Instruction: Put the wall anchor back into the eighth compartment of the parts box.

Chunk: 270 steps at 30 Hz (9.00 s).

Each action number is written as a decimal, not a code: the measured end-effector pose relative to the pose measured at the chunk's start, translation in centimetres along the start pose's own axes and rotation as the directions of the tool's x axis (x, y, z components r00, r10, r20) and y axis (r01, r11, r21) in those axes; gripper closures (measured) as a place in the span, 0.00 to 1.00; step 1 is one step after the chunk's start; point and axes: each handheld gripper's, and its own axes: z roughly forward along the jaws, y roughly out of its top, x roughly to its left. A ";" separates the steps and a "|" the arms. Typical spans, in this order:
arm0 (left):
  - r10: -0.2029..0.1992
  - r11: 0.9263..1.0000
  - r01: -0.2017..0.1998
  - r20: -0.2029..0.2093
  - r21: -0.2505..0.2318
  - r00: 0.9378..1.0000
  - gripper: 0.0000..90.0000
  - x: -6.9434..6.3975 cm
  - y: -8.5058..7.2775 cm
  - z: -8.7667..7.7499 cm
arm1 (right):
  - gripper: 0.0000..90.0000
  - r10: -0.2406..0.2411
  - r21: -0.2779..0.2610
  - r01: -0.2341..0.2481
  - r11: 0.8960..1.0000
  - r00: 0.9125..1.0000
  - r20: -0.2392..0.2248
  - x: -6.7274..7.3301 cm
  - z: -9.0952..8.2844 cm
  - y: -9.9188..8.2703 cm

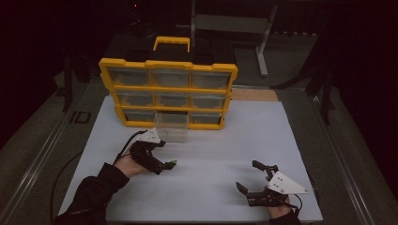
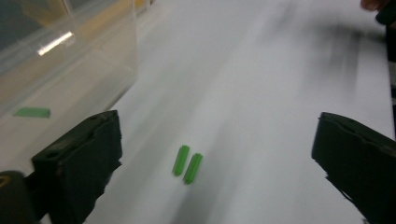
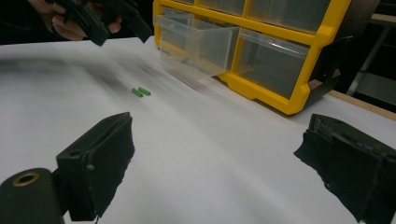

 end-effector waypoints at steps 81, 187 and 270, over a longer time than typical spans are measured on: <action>0.224 0.970 -0.226 0.032 0.088 0.974 0.94 1.8 3.3 -2.8 | 0.10 -0.018 -0.024 0.018 1.000 1.000 -0.003 0.0 -0.2 0.0; -0.081 0.994 0.089 -0.137 0.056 0.987 0.00 6.5 9.1 -2.9 | 0.10 -0.020 -0.013 0.019 1.000 1.000 -0.008 0.0 -0.3 -0.1; 0.039 0.998 -0.037 -0.046 0.053 0.998 0.00 -1.1 -2.8 2.1 | 0.10 -0.017 -0.008 0.017 1.000 1.000 -0.008 0.0 -0.2 -0.1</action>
